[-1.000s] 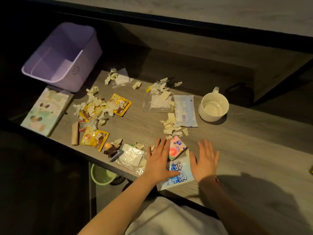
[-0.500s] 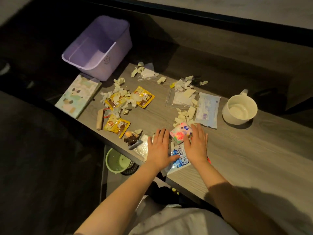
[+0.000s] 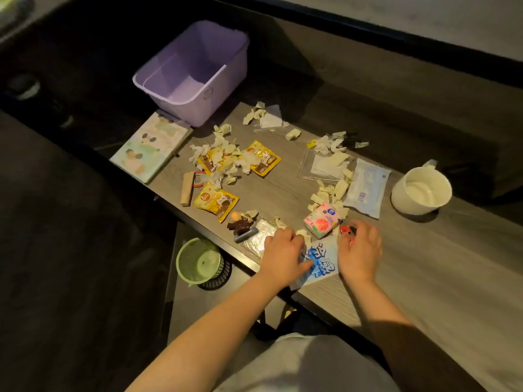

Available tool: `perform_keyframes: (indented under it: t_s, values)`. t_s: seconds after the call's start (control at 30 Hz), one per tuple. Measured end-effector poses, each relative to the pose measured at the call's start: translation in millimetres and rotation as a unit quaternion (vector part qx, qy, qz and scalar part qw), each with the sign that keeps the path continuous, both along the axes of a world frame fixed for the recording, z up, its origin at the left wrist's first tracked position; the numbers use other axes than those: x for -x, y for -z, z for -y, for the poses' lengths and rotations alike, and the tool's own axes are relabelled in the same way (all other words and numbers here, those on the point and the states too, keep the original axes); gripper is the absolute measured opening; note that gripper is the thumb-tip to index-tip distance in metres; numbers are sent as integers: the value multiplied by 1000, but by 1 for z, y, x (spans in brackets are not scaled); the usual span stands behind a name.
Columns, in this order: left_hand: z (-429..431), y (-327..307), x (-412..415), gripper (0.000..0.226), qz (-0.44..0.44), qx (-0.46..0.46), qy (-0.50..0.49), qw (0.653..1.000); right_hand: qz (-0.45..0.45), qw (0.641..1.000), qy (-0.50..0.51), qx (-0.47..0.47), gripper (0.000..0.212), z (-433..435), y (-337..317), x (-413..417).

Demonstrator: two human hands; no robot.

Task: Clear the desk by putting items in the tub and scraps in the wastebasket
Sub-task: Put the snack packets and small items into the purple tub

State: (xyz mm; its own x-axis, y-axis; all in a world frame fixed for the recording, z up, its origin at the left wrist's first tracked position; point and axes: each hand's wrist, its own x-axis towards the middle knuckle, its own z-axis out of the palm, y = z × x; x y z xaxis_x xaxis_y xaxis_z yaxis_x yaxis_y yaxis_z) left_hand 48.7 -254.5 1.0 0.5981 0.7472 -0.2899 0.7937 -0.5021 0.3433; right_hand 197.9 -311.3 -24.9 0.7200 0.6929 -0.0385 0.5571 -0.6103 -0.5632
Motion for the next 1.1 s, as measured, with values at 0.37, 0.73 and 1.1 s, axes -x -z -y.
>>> perform_keyframes:
  t_s: [0.37,0.73,1.1]
  values:
    - [9,0,-11,72,-88,65,-42,993,-17,991,-12,134,29,16,7,-10]
    - [2,3,-20,19,-47,9,-19,999,-54,989,-42,133,28,13,7,-25]
    - [-19,-21,-15,39,147,147,-50,977,-171,984,-9,-54,29,7,-19,-19]
